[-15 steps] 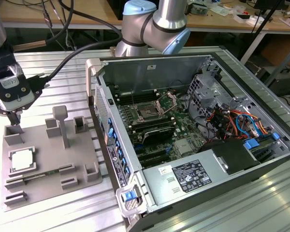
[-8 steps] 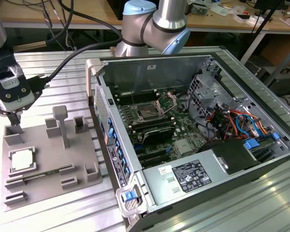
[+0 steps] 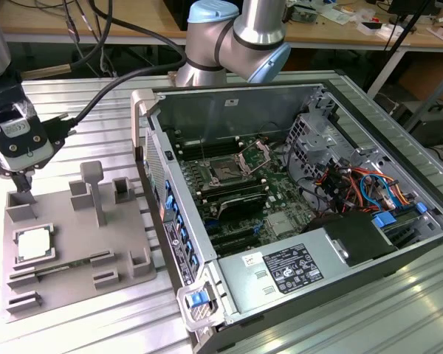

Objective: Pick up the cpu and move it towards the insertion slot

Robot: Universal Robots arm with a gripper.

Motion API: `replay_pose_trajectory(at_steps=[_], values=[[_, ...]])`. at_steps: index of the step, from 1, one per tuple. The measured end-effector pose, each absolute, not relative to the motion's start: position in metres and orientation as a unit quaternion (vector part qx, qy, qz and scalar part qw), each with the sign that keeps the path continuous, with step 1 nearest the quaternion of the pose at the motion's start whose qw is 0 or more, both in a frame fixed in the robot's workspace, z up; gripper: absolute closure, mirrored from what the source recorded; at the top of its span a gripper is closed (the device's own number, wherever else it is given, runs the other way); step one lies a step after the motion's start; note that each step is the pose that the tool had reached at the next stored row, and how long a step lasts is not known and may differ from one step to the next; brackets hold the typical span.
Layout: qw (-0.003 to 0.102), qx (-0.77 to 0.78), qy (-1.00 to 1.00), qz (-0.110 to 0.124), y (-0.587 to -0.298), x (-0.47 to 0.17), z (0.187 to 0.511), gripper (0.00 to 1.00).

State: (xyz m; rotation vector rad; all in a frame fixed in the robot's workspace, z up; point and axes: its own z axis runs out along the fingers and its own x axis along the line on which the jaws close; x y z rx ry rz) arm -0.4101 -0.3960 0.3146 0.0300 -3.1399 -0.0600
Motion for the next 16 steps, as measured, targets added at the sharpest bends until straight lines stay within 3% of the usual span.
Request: replay_pose_trajectory(at_steps=[16], values=[[0.0,0.01,-1.0,-0.019,-0.396,-0.4101,0.3117,0.89]])
